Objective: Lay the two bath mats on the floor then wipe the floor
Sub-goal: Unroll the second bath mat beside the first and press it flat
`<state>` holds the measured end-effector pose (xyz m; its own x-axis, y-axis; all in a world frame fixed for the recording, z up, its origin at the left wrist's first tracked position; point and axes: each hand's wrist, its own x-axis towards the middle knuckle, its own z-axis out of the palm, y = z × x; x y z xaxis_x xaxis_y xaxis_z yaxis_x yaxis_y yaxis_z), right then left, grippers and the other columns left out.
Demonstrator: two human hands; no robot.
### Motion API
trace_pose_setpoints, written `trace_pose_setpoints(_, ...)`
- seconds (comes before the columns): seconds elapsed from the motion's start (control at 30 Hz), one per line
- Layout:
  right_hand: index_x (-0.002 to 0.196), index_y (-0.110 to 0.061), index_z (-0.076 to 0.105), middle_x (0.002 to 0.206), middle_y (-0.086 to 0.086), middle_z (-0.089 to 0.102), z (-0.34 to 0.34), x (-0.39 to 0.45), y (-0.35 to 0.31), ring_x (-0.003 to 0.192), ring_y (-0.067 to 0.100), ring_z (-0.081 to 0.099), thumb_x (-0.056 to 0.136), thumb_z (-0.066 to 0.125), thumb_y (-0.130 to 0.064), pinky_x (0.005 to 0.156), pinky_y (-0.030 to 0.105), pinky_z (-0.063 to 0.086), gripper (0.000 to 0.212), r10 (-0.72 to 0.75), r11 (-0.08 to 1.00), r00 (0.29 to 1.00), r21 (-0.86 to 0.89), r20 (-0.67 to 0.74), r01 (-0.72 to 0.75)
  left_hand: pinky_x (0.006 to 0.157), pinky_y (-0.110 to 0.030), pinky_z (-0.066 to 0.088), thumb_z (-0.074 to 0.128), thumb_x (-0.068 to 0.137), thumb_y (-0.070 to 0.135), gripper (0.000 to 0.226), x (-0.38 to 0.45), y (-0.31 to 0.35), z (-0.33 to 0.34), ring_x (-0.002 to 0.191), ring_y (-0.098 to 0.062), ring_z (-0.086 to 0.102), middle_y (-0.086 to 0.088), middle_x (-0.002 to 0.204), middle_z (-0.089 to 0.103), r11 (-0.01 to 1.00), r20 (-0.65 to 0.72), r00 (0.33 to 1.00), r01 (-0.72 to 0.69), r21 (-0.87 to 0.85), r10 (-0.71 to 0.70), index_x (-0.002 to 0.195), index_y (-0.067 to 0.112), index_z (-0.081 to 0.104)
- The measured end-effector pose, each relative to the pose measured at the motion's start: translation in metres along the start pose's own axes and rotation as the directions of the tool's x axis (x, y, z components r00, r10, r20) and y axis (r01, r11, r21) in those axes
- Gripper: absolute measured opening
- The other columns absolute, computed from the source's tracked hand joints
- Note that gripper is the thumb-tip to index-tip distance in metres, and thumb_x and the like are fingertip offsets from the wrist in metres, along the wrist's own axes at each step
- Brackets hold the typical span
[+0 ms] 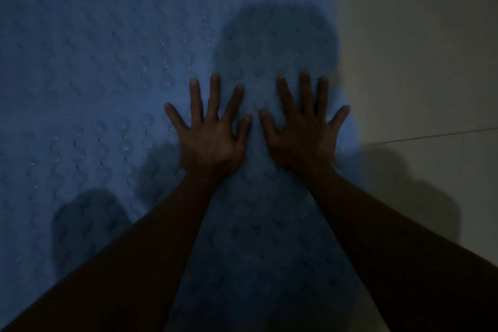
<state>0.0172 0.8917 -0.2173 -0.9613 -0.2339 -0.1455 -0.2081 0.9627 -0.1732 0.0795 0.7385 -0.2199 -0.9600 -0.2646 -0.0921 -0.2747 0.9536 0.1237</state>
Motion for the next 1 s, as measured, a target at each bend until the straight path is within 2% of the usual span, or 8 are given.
trace_pose_setpoints(0.17, 0.152, -0.046, 0.007, 0.164, -0.007, -0.002, 0.006, 0.001, 0.001, 0.151, 0.025, -0.008, 0.089, 0.022, -0.072, 0.111, 0.070, 0.000, 0.070, 0.014, 0.999, 1.000, 0.032, -0.018, -0.013, 0.112, -0.073, 0.002, 0.016, 0.101, 0.060, 0.057, -0.001, -0.003, 0.006, 0.153, -0.030, -0.005, -0.001, 0.167, 0.007, 1.000, -0.014, 1.000, -0.002, -0.005, 0.002, 0.155, 0.041, 0.015)
trace_pose_setpoints(0.33, 0.153, -0.041, 0.017, 0.164, -0.004, 0.008, 0.005, -0.008, -0.003, 0.151, 0.025, -0.002, 0.093, 0.026, -0.068, 0.114, 0.066, 0.002, 0.067, 0.031, 0.998, 0.997, 0.048, -0.068, -0.028, 0.114, -0.070, -0.003, 0.010, 0.099, 0.064, 0.059, 0.000, -0.003, 0.006, 0.153, -0.028, -0.004, 0.002, 0.166, 0.010, 1.000, 0.013, 1.000, 0.015, 0.014, -0.015, 0.154, 0.043, 0.015)
trace_pose_setpoints(0.47, 0.155, -0.036, 0.006, 0.164, -0.001, -0.003, 0.000, -0.017, -0.018, 0.150, 0.024, -0.010, 0.099, 0.021, -0.058, 0.117, 0.061, -0.003, 0.062, 0.085, 0.990, 0.994, 0.110, 0.065, -0.092, 0.113, -0.072, -0.003, 0.018, 0.101, 0.058, 0.058, 0.000, -0.009, -0.009, 0.153, -0.029, -0.005, 0.000, 0.167, 0.005, 0.999, 0.131, 0.991, -0.028, -0.042, 0.033, 0.156, 0.039, 0.014)
trace_pose_setpoints(0.53, 0.155, -0.033, 0.008, 0.164, 0.001, -0.003, -0.012, -0.026, -0.024, 0.150, 0.026, -0.009, 0.101, 0.024, -0.050, 0.117, 0.061, 0.003, 0.059, 0.069, 0.984, 0.977, 0.150, 0.199, -0.100, 0.113, -0.071, 0.004, 0.025, 0.102, 0.052, 0.056, -0.007, -0.011, -0.035, 0.153, -0.029, 0.001, -0.003, 0.166, 0.009, 0.993, 0.204, 0.977, -0.034, -0.109, 0.056, 0.156, 0.035, 0.019)
trace_pose_setpoints(0.63, 0.153, -0.023, 0.023, 0.162, 0.010, 0.012, -0.054, -0.049, -0.031, 0.149, 0.034, 0.008, 0.102, 0.031, -0.039, 0.115, 0.058, 0.022, 0.054, -0.001, 0.985, 0.923, 0.162, 0.386, -0.067, 0.114, -0.066, 0.017, 0.034, 0.103, 0.047, 0.056, -0.031, -0.016, -0.076, 0.152, -0.028, 0.012, -0.007, 0.165, 0.016, 0.980, 0.353, 0.935, 0.040, -0.193, 0.032, 0.155, 0.030, 0.025)
trace_pose_setpoints(0.73, 0.151, -0.016, 0.027, 0.158, 0.016, 0.022, -0.116, -0.081, -0.050, 0.145, 0.037, 0.018, 0.100, 0.037, -0.036, 0.114, 0.053, 0.027, 0.056, -0.056, 0.977, 0.892, 0.211, 0.449, -0.045, 0.118, -0.058, 0.020, 0.040, 0.102, 0.044, 0.056, -0.067, -0.017, -0.128, 0.151, -0.027, 0.017, -0.010, 0.163, 0.019, 0.949, 0.400, 0.916, 0.154, -0.277, -0.032, 0.155, 0.028, 0.028)
trace_pose_setpoints(0.9, 0.144, -0.003, 0.039, 0.152, 0.021, 0.032, -0.220, -0.121, -0.076, 0.140, 0.039, 0.027, 0.100, 0.041, -0.027, 0.113, 0.045, 0.024, 0.050, -0.126, 0.967, 0.883, 0.254, 0.452, 0.008, 0.117, -0.051, 0.028, 0.047, 0.101, 0.040, 0.057, -0.100, -0.012, -0.231, 0.147, -0.030, 0.027, -0.017, 0.159, 0.029, 0.909, 0.429, 0.901, 0.224, -0.352, -0.056, 0.152, 0.018, 0.035)
trace_pose_setpoints(1.0, 0.147, -0.008, 0.034, 0.148, 0.019, 0.037, -0.287, -0.133, -0.098, 0.137, 0.036, 0.035, 0.100, 0.042, -0.030, 0.109, 0.042, 0.030, 0.053, -0.116, 0.960, 0.891, 0.278, 0.439, -0.012, 0.115, -0.048, 0.032, 0.047, 0.101, 0.036, 0.056, -0.113, -0.010, -0.303, 0.144, -0.033, 0.033, -0.018, 0.156, 0.035, 0.894, 0.418, 0.906, 0.240, -0.378, -0.066, 0.151, 0.013, 0.037)
